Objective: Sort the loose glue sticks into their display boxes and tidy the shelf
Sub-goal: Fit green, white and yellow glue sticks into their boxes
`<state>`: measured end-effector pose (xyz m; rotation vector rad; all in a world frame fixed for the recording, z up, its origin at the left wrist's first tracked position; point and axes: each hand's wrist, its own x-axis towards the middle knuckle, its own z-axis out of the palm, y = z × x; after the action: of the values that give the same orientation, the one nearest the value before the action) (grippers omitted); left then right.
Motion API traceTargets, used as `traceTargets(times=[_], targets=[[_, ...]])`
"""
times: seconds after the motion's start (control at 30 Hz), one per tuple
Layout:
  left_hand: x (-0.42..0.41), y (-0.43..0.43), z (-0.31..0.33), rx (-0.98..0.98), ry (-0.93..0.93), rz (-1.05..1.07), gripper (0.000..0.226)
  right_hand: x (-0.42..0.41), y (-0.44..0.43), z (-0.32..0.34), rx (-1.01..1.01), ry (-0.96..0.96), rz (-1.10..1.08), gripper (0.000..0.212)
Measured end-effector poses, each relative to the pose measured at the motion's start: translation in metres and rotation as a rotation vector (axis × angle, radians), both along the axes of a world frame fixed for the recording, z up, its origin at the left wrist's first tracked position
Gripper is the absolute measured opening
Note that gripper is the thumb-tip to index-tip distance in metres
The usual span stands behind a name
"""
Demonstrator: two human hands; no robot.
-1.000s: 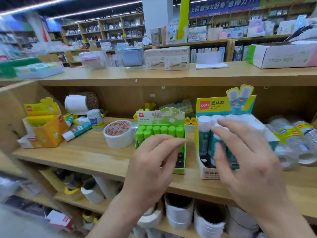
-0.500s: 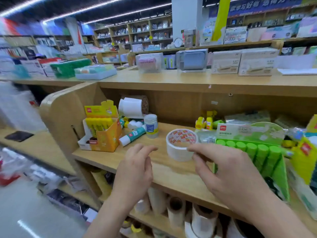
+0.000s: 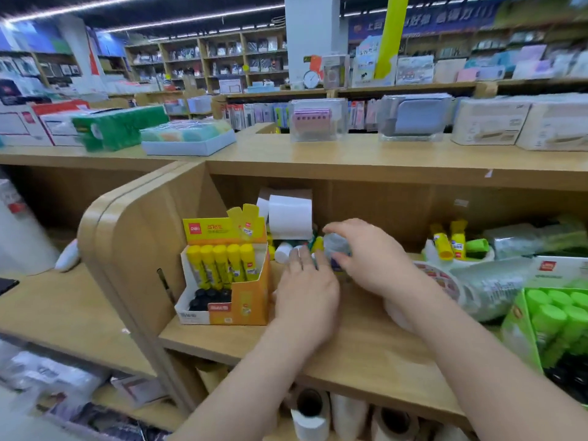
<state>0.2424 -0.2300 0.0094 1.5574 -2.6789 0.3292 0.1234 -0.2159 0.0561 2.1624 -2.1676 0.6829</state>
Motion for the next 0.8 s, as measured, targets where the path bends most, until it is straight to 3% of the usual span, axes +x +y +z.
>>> traceTargets(times=[0.2, 0.3, 0.37, 0.47, 0.57, 0.7, 0.8], targets=[[-0.016, -0.039, 0.001, 0.111, 0.004, 0.179, 0.067, -0.016, -0.001, 0.004, -0.002, 0.171, -0.279, 0.035], [-0.013, -0.039, 0.008, 0.096, 0.09, 0.115, 0.056, -0.021, -0.004, 0.003, 0.022, 0.231, -0.391, 0.035], [-0.007, -0.027, 0.012, 0.097, 0.169, 0.044, 0.05, -0.019, -0.002, 0.003, -0.039, 0.265, -0.359, 0.039], [0.002, -0.004, 0.013, 0.162, 0.236, -0.015, 0.048, -0.009, 0.0, 0.003, -0.106, 0.133, -0.069, 0.043], [0.011, 0.019, 0.014, 0.178, 0.279, -0.048, 0.041, 0.004, -0.002, -0.001, 0.14, 0.015, 0.048, 0.045], [0.025, 0.04, 0.011, 0.193, 0.327, -0.047, 0.039, 0.014, -0.016, 0.001, 0.47, 0.141, -0.084, 0.033], [0.03, 0.047, 0.013, 0.192, 0.32, -0.013, 0.042, 0.019, -0.024, 0.006, 0.535, 0.208, -0.138, 0.033]])
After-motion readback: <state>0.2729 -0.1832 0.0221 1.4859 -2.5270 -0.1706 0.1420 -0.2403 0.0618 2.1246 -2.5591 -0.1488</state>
